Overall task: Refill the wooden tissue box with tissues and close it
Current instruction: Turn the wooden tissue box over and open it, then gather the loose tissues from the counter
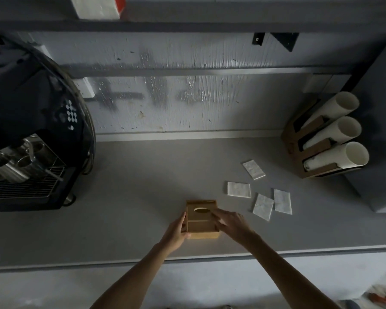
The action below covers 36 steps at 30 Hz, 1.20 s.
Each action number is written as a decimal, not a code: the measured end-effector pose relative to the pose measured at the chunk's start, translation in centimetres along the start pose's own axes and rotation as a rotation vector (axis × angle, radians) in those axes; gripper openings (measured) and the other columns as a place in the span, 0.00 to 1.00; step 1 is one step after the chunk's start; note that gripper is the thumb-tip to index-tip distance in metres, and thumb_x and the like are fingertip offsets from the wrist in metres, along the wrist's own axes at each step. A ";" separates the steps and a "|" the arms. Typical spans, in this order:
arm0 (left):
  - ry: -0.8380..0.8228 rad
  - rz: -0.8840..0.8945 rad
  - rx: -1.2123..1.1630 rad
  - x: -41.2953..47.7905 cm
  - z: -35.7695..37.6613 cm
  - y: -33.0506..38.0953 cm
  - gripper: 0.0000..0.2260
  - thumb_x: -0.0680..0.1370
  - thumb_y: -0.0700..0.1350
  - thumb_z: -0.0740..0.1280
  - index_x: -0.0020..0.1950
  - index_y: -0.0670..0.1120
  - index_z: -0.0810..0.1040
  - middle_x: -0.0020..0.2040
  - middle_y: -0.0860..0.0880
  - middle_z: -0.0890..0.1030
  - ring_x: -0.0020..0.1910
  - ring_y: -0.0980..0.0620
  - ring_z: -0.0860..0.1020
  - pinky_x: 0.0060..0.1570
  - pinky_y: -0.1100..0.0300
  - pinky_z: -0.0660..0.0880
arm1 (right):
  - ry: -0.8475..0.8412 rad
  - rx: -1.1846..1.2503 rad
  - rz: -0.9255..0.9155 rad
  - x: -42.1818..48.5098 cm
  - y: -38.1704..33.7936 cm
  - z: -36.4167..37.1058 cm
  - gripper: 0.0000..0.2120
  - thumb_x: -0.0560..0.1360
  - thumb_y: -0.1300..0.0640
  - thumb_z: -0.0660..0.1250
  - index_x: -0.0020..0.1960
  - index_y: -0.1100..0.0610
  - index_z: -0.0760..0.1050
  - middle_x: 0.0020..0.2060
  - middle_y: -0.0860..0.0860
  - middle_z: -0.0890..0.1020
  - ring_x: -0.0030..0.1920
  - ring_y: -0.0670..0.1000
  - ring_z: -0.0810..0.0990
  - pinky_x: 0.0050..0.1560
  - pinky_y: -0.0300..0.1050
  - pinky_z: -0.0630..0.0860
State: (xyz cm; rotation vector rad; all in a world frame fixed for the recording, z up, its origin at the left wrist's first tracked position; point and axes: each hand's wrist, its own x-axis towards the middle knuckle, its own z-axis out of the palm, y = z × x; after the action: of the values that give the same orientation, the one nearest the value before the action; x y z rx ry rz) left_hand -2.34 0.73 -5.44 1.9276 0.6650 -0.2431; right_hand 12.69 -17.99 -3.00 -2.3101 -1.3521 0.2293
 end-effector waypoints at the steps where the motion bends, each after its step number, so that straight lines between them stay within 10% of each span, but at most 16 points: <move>1: 0.008 -0.012 0.001 0.2 0.2 -0.2 0.37 0.74 0.33 0.69 0.77 0.44 0.54 0.65 0.52 0.69 0.60 0.57 0.73 0.48 0.77 0.72 | 0.019 0.052 0.033 0.7 -0.2 -0.8 0.14 0.77 0.48 0.63 0.61 0.48 0.75 0.47 0.49 0.85 0.43 0.48 0.84 0.43 0.46 0.81; 6: 0.040 -0.030 0.058 0.5 1.0 -0.8 0.36 0.75 0.42 0.70 0.78 0.51 0.55 0.72 0.47 0.69 0.67 0.52 0.72 0.65 0.57 0.73 | 0.166 0.224 0.234 5.0 -0.6 -2.6 0.09 0.78 0.53 0.64 0.53 0.55 0.80 0.45 0.49 0.86 0.42 0.45 0.83 0.44 0.40 0.80; 14: 0.040 -0.050 0.042 -0.2 0.9 0.2 0.33 0.76 0.40 0.68 0.77 0.50 0.56 0.71 0.53 0.66 0.69 0.50 0.70 0.66 0.58 0.71 | 0.176 0.291 0.344 6.7 -0.9 -2.8 0.11 0.78 0.55 0.64 0.57 0.57 0.80 0.50 0.52 0.85 0.47 0.44 0.81 0.48 0.30 0.74; 20: -0.073 -0.062 -0.131 0.1 0.4 -0.3 0.30 0.75 0.41 0.65 0.74 0.57 0.61 0.71 0.51 0.71 0.68 0.51 0.71 0.61 0.51 0.76 | 0.129 1.004 0.741 1.3 0.4 2.8 0.47 0.65 0.21 0.50 0.73 0.50 0.63 0.73 0.53 0.68 0.72 0.56 0.66 0.72 0.61 0.64; 29: -0.067 -0.076 -0.318 -0.4 0.6 1.6 0.19 0.79 0.39 0.61 0.66 0.56 0.67 0.53 0.58 0.77 0.50 0.52 0.77 0.44 0.60 0.75 | 0.082 1.209 0.701 -1.3 -1.0 5.1 0.41 0.77 0.34 0.36 0.61 0.59 0.78 0.57 0.60 0.82 0.60 0.58 0.80 0.64 0.58 0.73; 36: -0.060 -0.069 -0.355 0.3 0.9 0.4 0.25 0.73 0.37 0.69 0.68 0.53 0.71 0.61 0.50 0.79 0.62 0.51 0.76 0.55 0.53 0.77 | 0.320 0.911 0.942 -3.1 1.4 2.3 0.10 0.78 0.57 0.63 0.51 0.60 0.82 0.38 0.54 0.85 0.40 0.52 0.83 0.41 0.44 0.80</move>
State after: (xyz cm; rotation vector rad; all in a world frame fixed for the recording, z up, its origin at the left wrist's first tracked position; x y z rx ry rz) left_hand -1.79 -0.11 -5.70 1.5549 0.6858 -0.2101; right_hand 11.44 -20.53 -5.95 -1.8464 0.1197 0.5789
